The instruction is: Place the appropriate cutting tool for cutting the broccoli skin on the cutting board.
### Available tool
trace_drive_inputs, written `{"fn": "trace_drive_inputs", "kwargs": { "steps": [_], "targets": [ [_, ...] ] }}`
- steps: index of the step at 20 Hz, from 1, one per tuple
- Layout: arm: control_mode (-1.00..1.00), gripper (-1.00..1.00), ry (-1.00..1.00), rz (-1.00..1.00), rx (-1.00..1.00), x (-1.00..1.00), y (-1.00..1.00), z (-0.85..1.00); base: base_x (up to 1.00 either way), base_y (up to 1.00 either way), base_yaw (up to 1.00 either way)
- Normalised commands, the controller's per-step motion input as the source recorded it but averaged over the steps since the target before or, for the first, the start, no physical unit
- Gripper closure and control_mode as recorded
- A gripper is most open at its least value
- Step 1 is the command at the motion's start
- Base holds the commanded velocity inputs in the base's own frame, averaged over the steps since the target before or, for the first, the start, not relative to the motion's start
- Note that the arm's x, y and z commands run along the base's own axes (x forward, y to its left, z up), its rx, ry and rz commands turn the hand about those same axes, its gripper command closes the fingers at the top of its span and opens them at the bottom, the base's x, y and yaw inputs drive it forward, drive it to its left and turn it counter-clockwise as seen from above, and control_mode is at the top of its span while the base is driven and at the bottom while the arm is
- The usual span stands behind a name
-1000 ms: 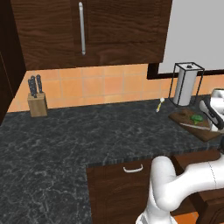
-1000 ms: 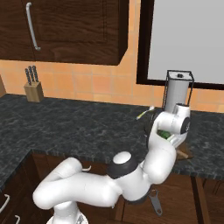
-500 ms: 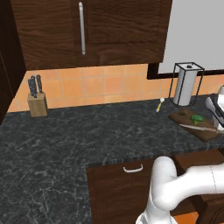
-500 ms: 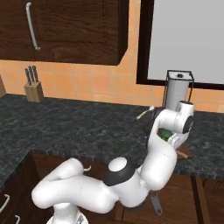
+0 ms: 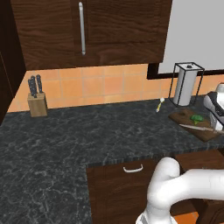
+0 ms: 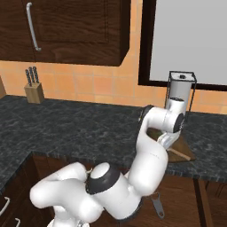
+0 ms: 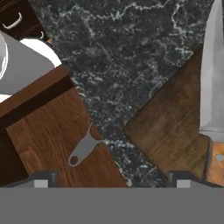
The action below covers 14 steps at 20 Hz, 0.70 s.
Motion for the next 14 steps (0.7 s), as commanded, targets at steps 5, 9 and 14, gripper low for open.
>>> {"fn": "trace_drive_inputs", "kwargs": {
  "steps": [5, 9, 14],
  "targets": [
    [-1.0, -1.0, 0.0, 0.09, -0.04, -0.16, 0.76, 0.02, 0.0, 0.0, 0.0],
    [-1.0, -1.0, 0.03, 0.08, -0.07, -0.06, 0.88, 0.0, 0.0, 0.0, 0.0],
    [-1.0, -1.0, 0.05, 0.07, -0.08, -0.04, 0.98, 0.0, 0.0, 0.0, 0.0]
  ]
}}
